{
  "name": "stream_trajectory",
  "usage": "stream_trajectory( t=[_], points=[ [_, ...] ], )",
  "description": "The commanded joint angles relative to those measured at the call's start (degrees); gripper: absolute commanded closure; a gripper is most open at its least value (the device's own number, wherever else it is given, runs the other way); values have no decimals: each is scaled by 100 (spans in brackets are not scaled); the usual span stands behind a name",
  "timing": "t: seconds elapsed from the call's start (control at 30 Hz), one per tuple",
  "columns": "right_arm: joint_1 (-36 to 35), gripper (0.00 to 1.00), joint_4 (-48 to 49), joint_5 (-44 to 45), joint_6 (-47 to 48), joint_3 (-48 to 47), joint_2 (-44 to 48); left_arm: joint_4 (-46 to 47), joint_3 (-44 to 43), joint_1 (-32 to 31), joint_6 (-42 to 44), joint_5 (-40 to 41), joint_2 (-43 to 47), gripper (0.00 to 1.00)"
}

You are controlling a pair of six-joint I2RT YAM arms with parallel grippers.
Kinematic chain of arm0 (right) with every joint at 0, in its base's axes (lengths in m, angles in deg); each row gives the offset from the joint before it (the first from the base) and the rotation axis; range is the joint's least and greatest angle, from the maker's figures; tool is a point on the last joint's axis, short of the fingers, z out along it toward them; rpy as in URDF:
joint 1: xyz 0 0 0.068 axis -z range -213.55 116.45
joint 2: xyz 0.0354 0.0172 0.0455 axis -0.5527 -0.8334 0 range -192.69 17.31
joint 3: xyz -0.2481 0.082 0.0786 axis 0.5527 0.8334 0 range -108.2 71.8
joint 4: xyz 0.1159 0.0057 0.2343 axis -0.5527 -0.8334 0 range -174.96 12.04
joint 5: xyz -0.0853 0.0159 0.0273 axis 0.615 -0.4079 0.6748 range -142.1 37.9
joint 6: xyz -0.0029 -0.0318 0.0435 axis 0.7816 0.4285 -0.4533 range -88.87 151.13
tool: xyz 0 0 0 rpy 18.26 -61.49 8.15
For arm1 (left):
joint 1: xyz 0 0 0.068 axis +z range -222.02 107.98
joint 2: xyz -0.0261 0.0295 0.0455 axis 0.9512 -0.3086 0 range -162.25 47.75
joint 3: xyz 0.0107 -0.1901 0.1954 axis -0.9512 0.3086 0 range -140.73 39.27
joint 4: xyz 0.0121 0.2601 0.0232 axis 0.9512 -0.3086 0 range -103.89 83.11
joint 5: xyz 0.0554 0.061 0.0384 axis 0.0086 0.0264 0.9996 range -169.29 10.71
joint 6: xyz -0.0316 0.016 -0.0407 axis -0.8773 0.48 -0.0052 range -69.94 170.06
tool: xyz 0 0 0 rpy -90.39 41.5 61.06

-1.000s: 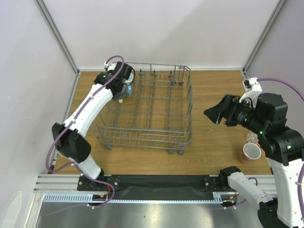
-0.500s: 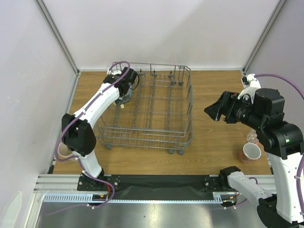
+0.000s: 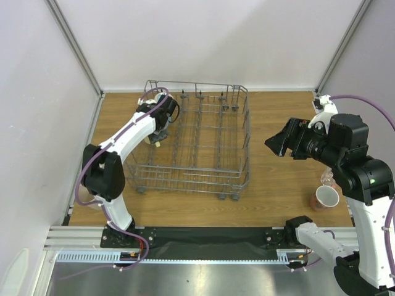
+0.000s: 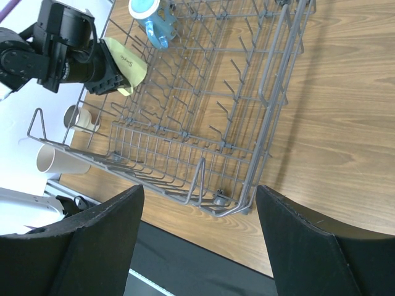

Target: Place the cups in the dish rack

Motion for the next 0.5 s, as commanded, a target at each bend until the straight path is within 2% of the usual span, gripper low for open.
stream_trajectory(
  t=[0.0, 0.03, 0.07, 0.1, 0.13, 0.17, 0.23, 0.33, 0.43, 0.47],
  points=[
    [15, 20, 192, -28, -12, 5, -31, 362, -43, 142, -188, 125, -39, 100],
    [23, 20, 209, -28, -30, 5, -40, 344, -43, 151, -206, 133, -100, 98],
    [23, 20, 218, -28, -30, -4, -57, 335, -25, 160, -258, 168, -118, 79],
    [23, 20, 236, -28, -30, 13, -66, 335, -16, 160, -259, 168, -136, 69],
    [32, 20, 262, -20, -30, 13, -75, 431, 10, 160, -250, 142, -154, 68],
    [32, 20, 271, -20, -21, 5, -84, 502, 54, 160, -154, 107, -163, 76],
    [58, 20, 289, 7, -3, 5, -92, 537, 2, 160, -127, 28, -206, 77],
    [67, 20, 315, 16, -3, -4, -110, 450, -95, 160, -144, -69, -347, 69],
    [85, 20, 359, -2, -30, 5, -110, 379, -183, 160, -153, -78, -321, 68],
    [94, 20, 368, -2, -30, 13, -110, 344, -227, 151, -136, -69, -286, 62]
  ],
)
